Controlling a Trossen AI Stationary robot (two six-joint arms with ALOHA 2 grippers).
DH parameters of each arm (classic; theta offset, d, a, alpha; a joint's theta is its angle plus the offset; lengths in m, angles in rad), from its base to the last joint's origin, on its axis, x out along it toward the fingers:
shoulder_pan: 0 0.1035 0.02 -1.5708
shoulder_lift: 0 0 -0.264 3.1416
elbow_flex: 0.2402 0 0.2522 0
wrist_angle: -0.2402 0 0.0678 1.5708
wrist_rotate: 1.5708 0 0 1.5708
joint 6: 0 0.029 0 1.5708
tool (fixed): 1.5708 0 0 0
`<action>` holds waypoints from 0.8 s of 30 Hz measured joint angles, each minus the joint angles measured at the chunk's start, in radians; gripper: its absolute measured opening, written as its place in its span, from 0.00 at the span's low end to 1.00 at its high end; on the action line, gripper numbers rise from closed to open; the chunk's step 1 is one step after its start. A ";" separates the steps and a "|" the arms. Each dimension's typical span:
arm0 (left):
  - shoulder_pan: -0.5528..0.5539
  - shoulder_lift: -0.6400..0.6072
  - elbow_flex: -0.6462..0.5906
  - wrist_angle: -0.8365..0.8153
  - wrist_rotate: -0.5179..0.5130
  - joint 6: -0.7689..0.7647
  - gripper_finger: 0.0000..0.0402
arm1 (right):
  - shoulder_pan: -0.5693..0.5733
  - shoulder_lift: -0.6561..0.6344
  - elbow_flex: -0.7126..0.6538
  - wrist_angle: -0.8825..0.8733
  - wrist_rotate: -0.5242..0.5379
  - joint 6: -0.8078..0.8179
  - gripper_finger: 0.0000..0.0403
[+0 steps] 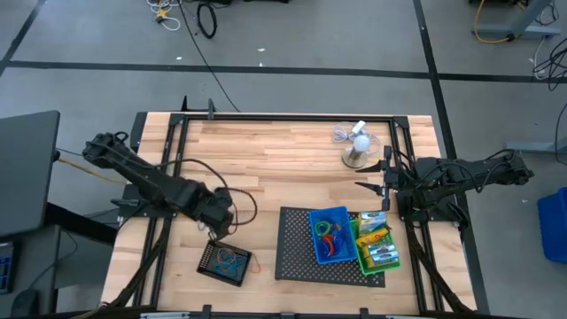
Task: Pick & Place Office Desk Supplies
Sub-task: Put the right blue rubber band into the black bin
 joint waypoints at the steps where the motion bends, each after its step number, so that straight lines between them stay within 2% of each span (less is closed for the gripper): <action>1: -0.019 0.000 0.012 0.000 0.010 -0.013 0.00 | 0.000 0.000 0.000 0.000 0.000 0.000 0.40; 5: -0.098 0.003 0.011 0.066 0.085 -0.071 0.00 | 0.000 0.000 0.000 0.000 0.000 0.000 0.40; 9: -0.167 0.031 -0.054 0.201 0.136 -0.134 0.00 | 0.000 0.000 0.000 0.000 0.000 0.000 0.40; 13: -0.197 0.079 -0.124 0.349 0.157 -0.156 0.00 | 0.000 0.000 0.000 0.002 0.000 -0.004 0.40; 17: -0.198 0.114 -0.138 0.380 0.163 -0.156 0.01 | 0.000 0.000 0.000 0.005 0.000 -0.007 0.40; 20: -0.204 0.118 -0.139 0.390 0.164 -0.141 0.05 | 0.000 0.000 0.000 0.005 0.000 -0.006 0.40; 24: -0.215 0.118 -0.139 0.417 0.158 -0.131 0.17 | 0.000 0.000 0.000 0.006 0.000 -0.006 0.40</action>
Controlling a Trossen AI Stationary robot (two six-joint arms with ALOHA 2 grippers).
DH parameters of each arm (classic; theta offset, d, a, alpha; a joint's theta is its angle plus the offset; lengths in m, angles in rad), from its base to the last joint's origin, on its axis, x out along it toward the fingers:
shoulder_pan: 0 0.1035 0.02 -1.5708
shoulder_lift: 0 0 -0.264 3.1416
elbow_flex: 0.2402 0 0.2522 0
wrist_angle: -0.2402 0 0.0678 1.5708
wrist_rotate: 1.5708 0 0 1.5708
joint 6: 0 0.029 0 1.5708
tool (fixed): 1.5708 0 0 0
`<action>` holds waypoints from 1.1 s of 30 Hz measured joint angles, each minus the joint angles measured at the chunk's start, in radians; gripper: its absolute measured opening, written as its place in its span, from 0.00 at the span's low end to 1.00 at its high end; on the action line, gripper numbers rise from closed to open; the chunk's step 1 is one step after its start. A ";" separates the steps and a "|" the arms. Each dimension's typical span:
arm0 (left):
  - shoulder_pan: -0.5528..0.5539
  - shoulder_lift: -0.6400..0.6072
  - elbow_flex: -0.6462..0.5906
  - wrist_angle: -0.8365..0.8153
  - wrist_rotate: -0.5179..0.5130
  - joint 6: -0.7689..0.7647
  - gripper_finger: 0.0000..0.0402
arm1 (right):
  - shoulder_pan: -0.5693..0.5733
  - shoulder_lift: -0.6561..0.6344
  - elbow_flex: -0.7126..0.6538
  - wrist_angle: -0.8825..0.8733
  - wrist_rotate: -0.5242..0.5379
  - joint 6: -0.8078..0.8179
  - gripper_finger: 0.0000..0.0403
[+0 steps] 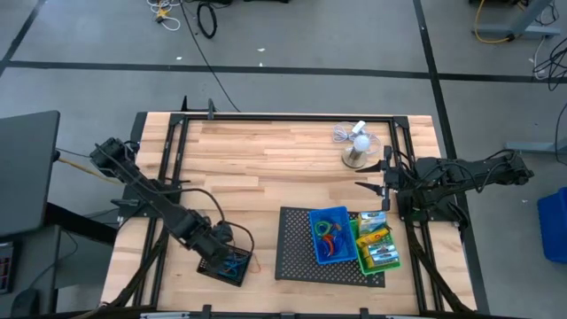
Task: Pick & Place Office Desk Supplies
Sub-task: Put the right blue rubber band into the black bin, then put the blue rubber band into the black bin
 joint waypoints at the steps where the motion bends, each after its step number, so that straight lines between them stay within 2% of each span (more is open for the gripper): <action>1: -0.004 0.000 0.000 0.001 -0.001 -0.005 0.21 | 0.000 0.000 0.000 0.000 0.000 0.000 0.40; 8: -0.026 -0.003 0.000 0.038 -0.005 -0.025 0.47 | 0.000 0.000 0.000 0.001 0.000 0.001 0.40; 12: -0.025 -0.037 0.000 0.032 -0.041 -0.029 0.56 | 0.000 0.000 0.000 0.001 0.000 0.001 0.40; 15: -0.020 -0.074 0.001 -0.032 -0.130 -0.049 0.58 | 0.000 0.000 0.000 0.002 0.000 0.002 0.40; 18: -0.014 -0.098 0.001 -0.171 -0.205 -0.094 0.58 | 0.000 0.000 0.000 0.002 0.000 0.002 0.40; 22: 0.013 -0.108 -0.023 -0.302 -0.225 -0.137 0.56 | 0.000 0.000 0.000 0.002 0.000 0.001 0.40; 28: 0.085 -0.108 -0.166 -0.244 -0.149 -0.206 0.55 | 0.000 0.000 0.000 0.002 0.000 0.002 0.40; 31: 0.123 -0.113 -0.218 -0.208 -0.143 -0.254 0.55 | 0.000 0.000 0.000 0.001 0.000 0.002 0.40; 33: 0.146 -0.119 -0.242 -0.197 -0.177 -0.312 0.55 | 0.000 0.000 0.000 0.001 0.000 0.002 0.40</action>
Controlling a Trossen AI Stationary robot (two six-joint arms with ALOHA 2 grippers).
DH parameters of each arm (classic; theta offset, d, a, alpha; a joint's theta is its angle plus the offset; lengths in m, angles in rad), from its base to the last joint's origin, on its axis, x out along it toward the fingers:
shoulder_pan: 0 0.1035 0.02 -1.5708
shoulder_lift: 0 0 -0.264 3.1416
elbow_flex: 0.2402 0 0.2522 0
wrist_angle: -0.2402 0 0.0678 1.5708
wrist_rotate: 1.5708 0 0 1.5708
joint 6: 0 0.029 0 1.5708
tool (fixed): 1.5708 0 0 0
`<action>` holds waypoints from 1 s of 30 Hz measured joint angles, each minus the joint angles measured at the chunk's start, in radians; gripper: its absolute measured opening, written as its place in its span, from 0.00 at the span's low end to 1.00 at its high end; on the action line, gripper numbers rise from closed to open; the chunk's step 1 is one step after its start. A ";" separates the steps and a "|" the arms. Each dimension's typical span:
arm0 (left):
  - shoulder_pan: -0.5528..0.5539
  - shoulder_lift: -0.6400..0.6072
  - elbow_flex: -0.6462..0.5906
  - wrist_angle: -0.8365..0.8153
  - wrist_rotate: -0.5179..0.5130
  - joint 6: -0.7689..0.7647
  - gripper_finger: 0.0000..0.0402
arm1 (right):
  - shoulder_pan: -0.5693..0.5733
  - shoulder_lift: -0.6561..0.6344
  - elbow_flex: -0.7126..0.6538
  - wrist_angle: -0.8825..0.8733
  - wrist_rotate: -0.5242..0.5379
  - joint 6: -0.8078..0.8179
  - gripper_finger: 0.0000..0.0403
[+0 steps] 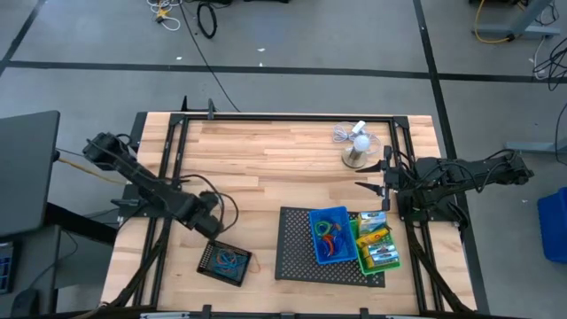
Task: Pick & Place Office Desk Supplies
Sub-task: Put the blue rubber band into the black bin
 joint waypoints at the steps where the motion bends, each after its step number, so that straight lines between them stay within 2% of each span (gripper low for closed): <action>1: 0.010 -0.003 -0.012 0.017 -0.017 -0.025 0.55 | 0.000 0.000 0.000 0.000 0.000 0.000 0.40; 5: 0.055 -0.014 -0.056 0.109 -0.016 -0.064 0.53 | 0.000 0.000 0.000 -0.006 -0.001 0.004 0.40; 19: 0.090 -0.014 -0.075 0.119 0.096 -0.079 0.53 | 0.000 0.000 0.000 -0.015 -0.020 0.018 0.40; 26: 0.116 -0.019 -0.158 0.196 0.155 -0.082 0.53 | 0.000 0.000 0.000 -0.015 -0.031 0.019 0.40; 30: 0.149 -0.019 -0.164 0.209 0.164 -0.035 0.51 | 0.000 0.000 0.000 -0.014 -0.031 0.019 0.40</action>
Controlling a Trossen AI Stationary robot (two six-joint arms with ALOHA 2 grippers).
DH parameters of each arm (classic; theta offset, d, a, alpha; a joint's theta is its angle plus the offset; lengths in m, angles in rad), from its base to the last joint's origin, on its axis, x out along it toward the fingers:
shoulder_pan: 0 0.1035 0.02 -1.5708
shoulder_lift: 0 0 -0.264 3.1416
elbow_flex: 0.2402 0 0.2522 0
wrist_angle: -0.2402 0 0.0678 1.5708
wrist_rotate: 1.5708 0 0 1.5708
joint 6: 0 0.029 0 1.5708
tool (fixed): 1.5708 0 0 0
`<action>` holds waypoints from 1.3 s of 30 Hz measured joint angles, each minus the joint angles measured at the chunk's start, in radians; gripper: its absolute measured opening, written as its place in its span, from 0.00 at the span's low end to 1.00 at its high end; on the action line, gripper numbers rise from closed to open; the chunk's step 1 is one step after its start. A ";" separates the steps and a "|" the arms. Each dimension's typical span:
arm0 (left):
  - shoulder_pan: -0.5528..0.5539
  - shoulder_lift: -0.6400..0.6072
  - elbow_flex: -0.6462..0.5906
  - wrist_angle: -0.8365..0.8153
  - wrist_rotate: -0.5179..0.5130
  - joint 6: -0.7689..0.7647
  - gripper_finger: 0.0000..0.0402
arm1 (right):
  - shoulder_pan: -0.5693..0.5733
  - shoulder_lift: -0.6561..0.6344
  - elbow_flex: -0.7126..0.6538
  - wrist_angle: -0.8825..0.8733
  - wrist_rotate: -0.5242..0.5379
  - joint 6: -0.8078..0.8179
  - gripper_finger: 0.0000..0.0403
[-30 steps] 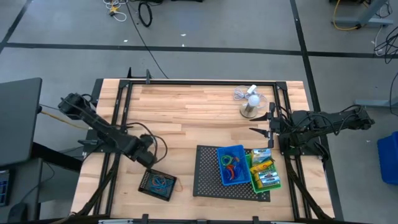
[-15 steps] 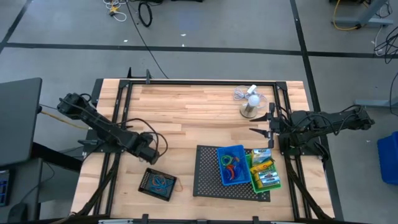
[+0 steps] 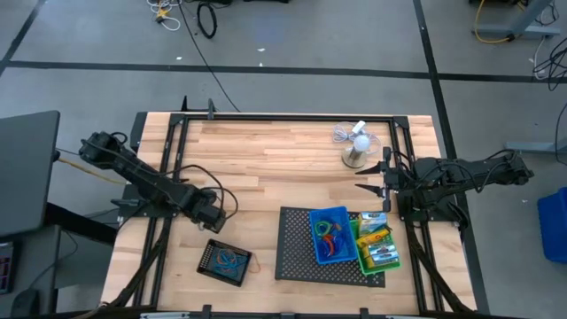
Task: Pick & Place Office Desk Supplies
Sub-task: Put the blue rubber band into the black bin
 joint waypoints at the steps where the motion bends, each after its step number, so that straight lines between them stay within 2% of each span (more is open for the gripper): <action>1: 0.009 0.001 0.000 0.005 0.004 0.019 0.48 | 0.000 0.000 0.000 0.000 0.000 0.000 0.40; 4: 0.030 0.002 0.000 0.023 0.009 0.079 0.35 | 0.000 0.000 0.000 0.000 0.000 0.000 0.40; 8: 0.037 0.003 0.000 0.055 -0.011 0.154 0.07 | 0.000 0.000 0.000 0.000 0.000 0.000 0.40; 10: 0.037 0.003 0.001 0.058 -0.021 0.184 0.02 | 0.000 0.000 0.000 0.000 0.000 -0.001 0.40; 14: 0.034 0.009 0.045 0.025 -0.081 0.227 0.01 | 0.000 0.000 0.000 0.000 0.000 -0.004 0.40; 16: 0.039 0.013 0.083 0.002 -0.180 0.259 0.01 | 0.000 0.000 0.000 0.000 0.000 -0.004 0.40; 18: 0.041 0.009 0.129 -0.013 -0.232 0.277 0.01 | 0.000 0.000 0.000 0.000 0.001 -0.006 0.40; 27: 0.002 0.009 0.314 -0.170 -0.306 0.345 0.00 | 0.000 0.000 0.000 0.000 0.001 -0.011 0.40; 34: -0.105 0.007 0.422 -0.192 -0.347 0.358 0.00 | 0.000 0.000 0.000 0.000 0.002 -0.003 0.40; 39: -0.231 0.007 0.443 -0.184 -0.329 0.332 0.00 | 0.000 0.000 0.000 0.010 0.003 0.022 0.40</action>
